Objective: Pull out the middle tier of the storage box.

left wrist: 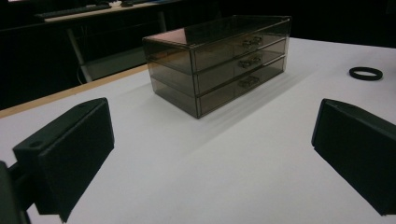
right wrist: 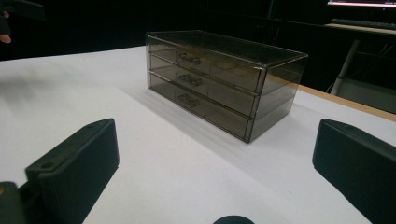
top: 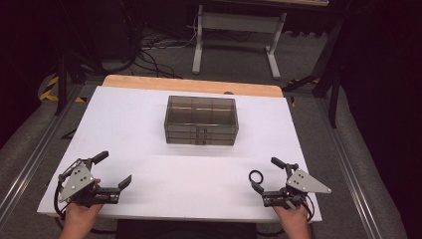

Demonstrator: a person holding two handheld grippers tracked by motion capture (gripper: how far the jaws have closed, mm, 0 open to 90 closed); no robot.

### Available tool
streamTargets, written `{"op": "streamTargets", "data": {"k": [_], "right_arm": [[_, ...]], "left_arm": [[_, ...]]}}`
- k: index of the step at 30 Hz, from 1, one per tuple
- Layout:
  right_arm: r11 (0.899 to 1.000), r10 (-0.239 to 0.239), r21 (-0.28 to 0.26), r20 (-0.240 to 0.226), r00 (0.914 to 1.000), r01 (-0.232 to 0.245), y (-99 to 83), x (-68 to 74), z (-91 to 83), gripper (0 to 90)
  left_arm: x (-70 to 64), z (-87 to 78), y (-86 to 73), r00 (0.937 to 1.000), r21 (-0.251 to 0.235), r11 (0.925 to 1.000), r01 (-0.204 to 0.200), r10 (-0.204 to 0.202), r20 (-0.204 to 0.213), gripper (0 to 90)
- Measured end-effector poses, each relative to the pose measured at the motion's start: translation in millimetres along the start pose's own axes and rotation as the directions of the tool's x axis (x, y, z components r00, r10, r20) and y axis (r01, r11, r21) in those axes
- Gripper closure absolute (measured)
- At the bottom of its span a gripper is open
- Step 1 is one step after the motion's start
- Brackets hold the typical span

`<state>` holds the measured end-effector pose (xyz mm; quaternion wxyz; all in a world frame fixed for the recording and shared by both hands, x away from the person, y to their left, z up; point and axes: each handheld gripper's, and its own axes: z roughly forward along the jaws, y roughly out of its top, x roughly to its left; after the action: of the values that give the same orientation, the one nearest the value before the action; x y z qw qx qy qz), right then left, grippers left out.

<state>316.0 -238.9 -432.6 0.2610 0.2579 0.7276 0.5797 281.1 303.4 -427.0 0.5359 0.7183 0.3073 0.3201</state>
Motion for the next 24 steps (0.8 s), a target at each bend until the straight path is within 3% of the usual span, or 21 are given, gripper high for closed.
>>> {"op": "streamTargets", "data": {"k": [1, 2, 3, 4, 6, 12, 19, 24], "right_arm": [[1.000, -0.003, 0.001, 0.001, 1.0000, 0.003, 0.2, 0.3, -0.1, 1.0], [1.000, -0.006, 0.003, 0.000, 1.0000, 0.006, 0.4, 0.5, 0.0, 1.0], [1.000, -0.008, 0.002, 0.001, 1.0000, 0.008, 0.6, 0.5, 0.4, 1.0], [1.000, -0.008, 0.002, -0.001, 1.0000, 0.008, 0.7, 0.7, 0.8, 1.0], [1.000, -0.012, 0.004, -0.001, 0.9999, 0.012, 0.8, 1.6, 1.8, 1.0], [1.000, -0.019, 0.006, 0.002, 0.9998, 0.019, 1.7, 3.1, 2.1, 1.0], [1.000, -0.027, 0.014, -0.005, 0.9996, 0.027, 1.7, 3.5, 3.4, 1.0], [0.999, -0.032, 0.029, -0.005, 0.9995, 0.032, 2.5, 5.2, 3.6, 1.0]], "left_arm": [[-0.8, 0.2, -0.1, 1.0000, -0.001, 1.0000, 0.004, -0.004, -0.004, 0.0], [-0.2, 0.6, 0.0, 0.9998, 0.008, 1.0000, -0.005, 0.005, 0.021, 0.1], [-1.2, 0.4, -0.4, 1.0000, 0.000, 1.0000, -0.001, 0.001, -0.001, 0.0], [-0.8, -0.2, -0.1, 1.0000, 0.003, 1.0000, -0.008, 0.008, -0.002, 0.0], [-2.6, -0.3, -0.2, 0.9999, 0.000, 0.9999, 0.014, -0.014, 0.005, 0.0], [-4.0, -0.3, 0.5, 0.9999, -0.004, 1.0000, -0.002, 0.002, -0.011, 0.1], [-3.5, 1.1, 0.3, 0.9999, -0.003, 0.9999, -0.013, 0.013, 0.009, 0.1], [-4.4, 1.6, 0.9, 0.9999, -0.016, 0.9998, -0.013, 0.013, 0.001, 0.2]]}}
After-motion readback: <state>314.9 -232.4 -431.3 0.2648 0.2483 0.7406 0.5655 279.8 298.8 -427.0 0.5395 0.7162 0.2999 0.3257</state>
